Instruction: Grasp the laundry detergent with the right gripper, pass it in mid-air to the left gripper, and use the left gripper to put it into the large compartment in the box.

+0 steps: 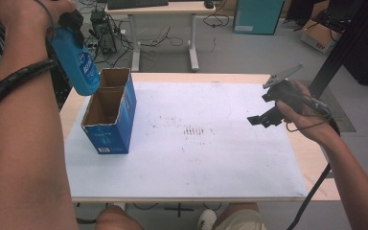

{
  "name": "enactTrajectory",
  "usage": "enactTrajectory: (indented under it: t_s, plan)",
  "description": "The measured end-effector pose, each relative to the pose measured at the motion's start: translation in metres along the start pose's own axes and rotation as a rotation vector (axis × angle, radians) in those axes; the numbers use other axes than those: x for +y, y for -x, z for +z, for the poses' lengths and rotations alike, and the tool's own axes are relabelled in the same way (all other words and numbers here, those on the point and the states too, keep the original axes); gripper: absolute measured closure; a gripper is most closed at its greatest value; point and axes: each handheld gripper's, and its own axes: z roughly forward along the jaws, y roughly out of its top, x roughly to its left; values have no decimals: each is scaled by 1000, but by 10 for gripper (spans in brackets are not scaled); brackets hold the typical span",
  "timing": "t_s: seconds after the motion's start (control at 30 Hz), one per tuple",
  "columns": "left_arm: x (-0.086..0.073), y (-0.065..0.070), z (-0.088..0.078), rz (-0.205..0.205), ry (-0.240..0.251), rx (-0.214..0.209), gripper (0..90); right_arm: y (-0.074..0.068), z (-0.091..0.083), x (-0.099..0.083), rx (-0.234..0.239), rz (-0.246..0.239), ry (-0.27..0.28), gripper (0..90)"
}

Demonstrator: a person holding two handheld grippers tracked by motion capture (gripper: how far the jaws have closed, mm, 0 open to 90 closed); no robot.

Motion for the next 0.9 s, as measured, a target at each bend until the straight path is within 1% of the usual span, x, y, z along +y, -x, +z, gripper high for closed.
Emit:
enactTrajectory:
  t_s: [0.13,0.17,0.27,0.33,0.43,0.57,0.63,0.7,0.77,0.8,0.83,0.87,0.9]
  plan:
    - [-1,0,3,5,1,1,371,-2,1,0,-1,0,-1,3]
    - [-1,1,4,4,2,-1,371,-3,1,1,-1,8,-4,3]
    - [-1,1,10,11,4,-1,371,-3,3,1,0,-3,-6,3]
    - [-1,1,16,11,-5,-1,371,-4,3,1,0,3,-8,3]
    - [-2,2,26,19,-7,1,371,-4,4,1,0,1,-8,3]
    - [-2,1,41,23,-11,-11,371,-4,4,0,0,-2,-10,3]
    - [-2,1,49,20,-16,-16,371,-4,5,0,-2,5,-8,3]
    - [-2,1,58,24,-10,-15,371,-4,5,0,0,-7,-9,3]
    - [-2,2,67,25,-18,-18,371,-4,6,0,2,-3,-8,3]
    - [-3,2,72,35,-20,-17,371,-4,7,0,2,-1,-11,3]
    - [-3,2,79,36,-20,-22,371,-4,7,0,5,-7,-18,3]
    - [-4,2,82,34,-22,-27,371,-4,8,0,6,-3,-15,3]
    - [-5,2,88,25,-21,-33,371,-3,9,0,7,-5,-17,3]
